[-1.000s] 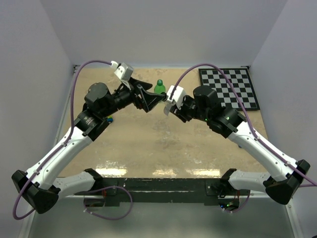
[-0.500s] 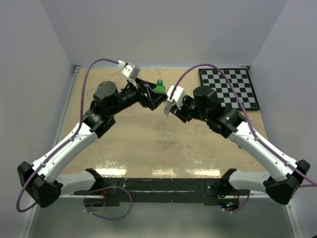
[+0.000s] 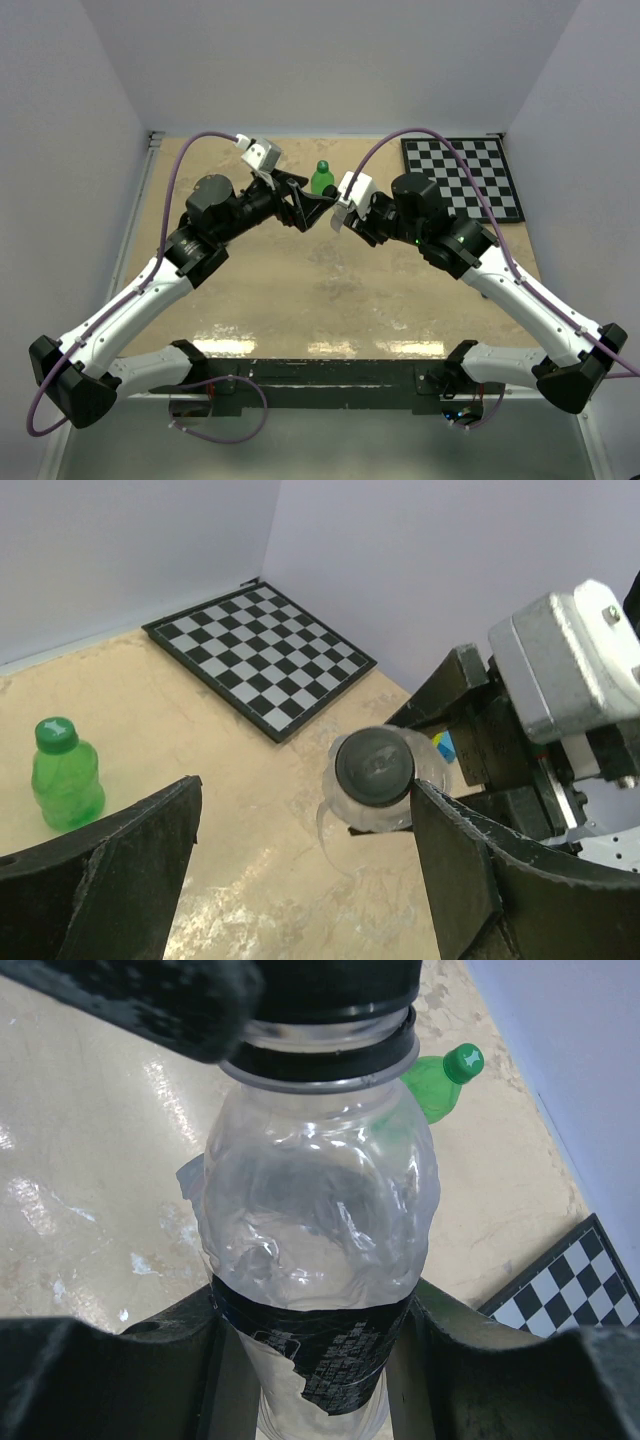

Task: Screw on the bottle caps

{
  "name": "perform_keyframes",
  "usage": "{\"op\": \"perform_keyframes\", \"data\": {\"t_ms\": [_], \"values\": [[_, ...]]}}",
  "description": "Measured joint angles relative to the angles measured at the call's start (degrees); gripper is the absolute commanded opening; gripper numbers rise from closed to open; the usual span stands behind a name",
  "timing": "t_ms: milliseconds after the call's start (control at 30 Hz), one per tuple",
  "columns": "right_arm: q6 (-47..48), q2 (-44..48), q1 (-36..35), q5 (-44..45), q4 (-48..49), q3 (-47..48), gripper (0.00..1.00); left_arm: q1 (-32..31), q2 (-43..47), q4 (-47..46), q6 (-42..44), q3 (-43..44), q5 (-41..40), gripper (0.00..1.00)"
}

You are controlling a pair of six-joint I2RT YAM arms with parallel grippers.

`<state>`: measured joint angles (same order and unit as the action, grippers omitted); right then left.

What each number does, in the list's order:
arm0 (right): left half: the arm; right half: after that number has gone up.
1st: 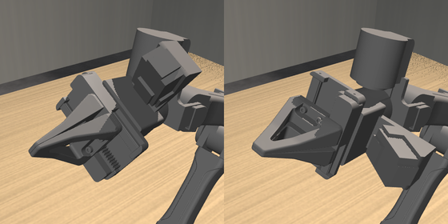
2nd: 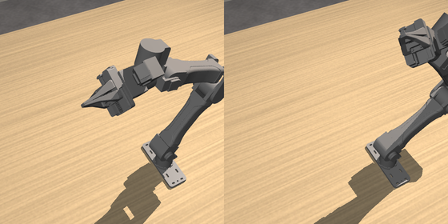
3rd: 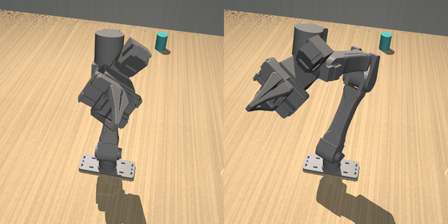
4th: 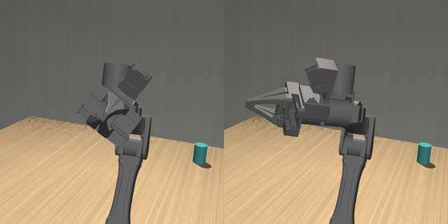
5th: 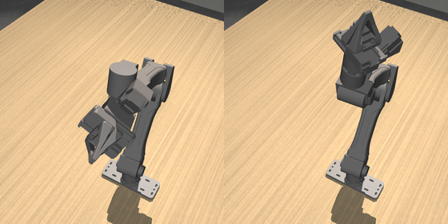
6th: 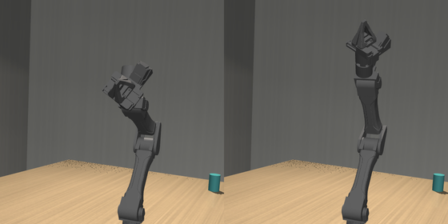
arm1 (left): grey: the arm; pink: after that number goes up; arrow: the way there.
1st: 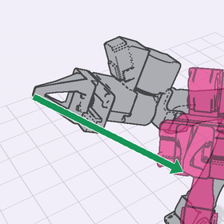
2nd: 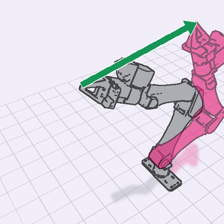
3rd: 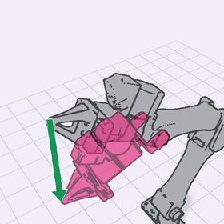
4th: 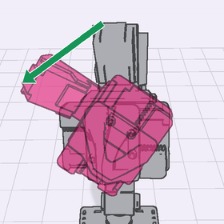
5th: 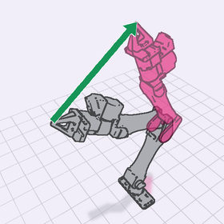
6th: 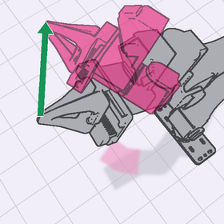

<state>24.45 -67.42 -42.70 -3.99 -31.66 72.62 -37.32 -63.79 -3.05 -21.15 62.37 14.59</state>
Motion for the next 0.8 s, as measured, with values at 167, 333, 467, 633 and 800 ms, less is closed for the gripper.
{"op": "perform_keyframes", "data": {"t_ms": [167, 333, 467, 633, 800], "values": [[0.0, 0.7, 0.0, 0.0, 0.1, 0.0, 0.0, 0.3, 3.8, 1.5, 1.2, -3.7, -2.4, 0.89], [0.0, 2.6, 0.0, -0.2, 0.5, 0.0, 0.0, 4.0, 6.9, 3.2, 0.1, -9.0, -3.7, 0.89], [0.0, 2.8, 0.0, -0.2, 0.9, 0.0, 0.0, 5.3, 6.9, 3.0, -0.9, -9.2, -1.2, 0.89], [0.0, 2.7, 0.0, -0.2, 1.0, 0.0, 0.0, 4.5, 6.8, -0.5, -2.5, -8.4, 4.8, 0.89], [0.0, 2.5, 0.0, -0.2, 1.0, 0.0, 0.0, 1.9, 6.1, -4.9, -4.6, -4.1, 7.1, 0.89]]}}
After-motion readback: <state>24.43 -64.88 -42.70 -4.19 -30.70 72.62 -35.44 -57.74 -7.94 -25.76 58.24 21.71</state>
